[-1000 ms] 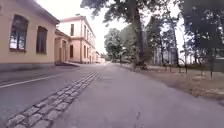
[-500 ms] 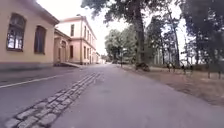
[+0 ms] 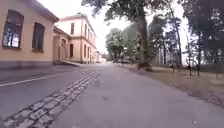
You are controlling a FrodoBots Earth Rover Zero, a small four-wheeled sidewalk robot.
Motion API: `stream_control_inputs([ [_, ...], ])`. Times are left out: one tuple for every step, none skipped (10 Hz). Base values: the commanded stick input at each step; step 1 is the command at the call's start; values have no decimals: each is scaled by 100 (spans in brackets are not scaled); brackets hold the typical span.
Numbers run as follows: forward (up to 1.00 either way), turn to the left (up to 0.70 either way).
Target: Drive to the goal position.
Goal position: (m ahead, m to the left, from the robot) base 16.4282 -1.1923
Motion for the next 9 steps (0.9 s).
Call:
stream_control_inputs([
  [85, 1],
  [85, 1],
  [85, 1],
  [85, 1],
  [85, 1],
  [85, 1],
  [85, 1],
  [85, 1],
  [85, 1],
])
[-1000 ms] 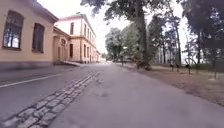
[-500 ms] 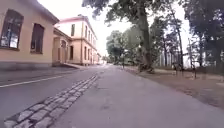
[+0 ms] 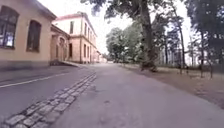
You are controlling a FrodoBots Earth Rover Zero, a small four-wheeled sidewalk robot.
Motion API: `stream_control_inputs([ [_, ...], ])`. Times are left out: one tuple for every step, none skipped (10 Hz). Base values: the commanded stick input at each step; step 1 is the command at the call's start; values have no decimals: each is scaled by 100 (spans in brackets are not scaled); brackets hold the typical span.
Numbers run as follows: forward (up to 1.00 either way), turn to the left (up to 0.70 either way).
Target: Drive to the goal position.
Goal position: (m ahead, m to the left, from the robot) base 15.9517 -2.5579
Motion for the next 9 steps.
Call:
stream_control_inputs([
  [85, 1],
  [85, -1],
  [85, -18],
  [85, -18],
  [85, 1],
  [85, 1],
  [85, 1],
  [85, 1],
  [85, 1],
])
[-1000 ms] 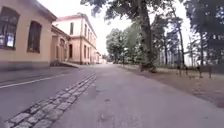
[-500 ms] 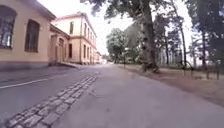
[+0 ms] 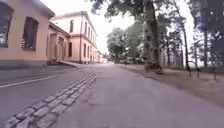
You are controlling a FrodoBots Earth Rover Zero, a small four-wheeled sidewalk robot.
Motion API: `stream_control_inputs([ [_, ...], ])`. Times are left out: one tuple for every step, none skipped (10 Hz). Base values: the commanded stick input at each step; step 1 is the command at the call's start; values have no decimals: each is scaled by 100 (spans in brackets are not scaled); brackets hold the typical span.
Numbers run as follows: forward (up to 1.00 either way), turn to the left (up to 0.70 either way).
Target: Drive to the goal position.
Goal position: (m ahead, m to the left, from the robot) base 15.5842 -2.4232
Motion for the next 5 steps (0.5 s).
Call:
stream_control_inputs([
  [85, 1],
  [85, 1],
  [85, -14],
  [85, -8],
  [85, 1],
])
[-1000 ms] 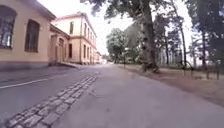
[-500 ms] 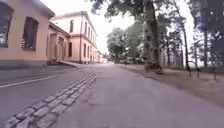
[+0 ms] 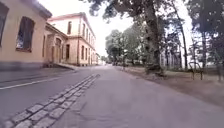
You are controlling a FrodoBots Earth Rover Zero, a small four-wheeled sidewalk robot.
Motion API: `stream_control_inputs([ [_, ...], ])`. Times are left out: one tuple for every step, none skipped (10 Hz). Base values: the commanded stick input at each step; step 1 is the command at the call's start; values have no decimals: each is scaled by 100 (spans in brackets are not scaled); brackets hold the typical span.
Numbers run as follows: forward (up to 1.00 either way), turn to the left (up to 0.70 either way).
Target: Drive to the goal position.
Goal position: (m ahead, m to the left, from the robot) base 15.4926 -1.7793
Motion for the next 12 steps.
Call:
stream_control_inputs([
  [85, 1],
  [85, 1],
  [85, 1],
  [85, 1],
  [85, 1],
  [85, 1],
  [85, 1],
  [85, 1],
  [85, 1],
  [85, 1],
  [85, -12],
  [85, -24],
])
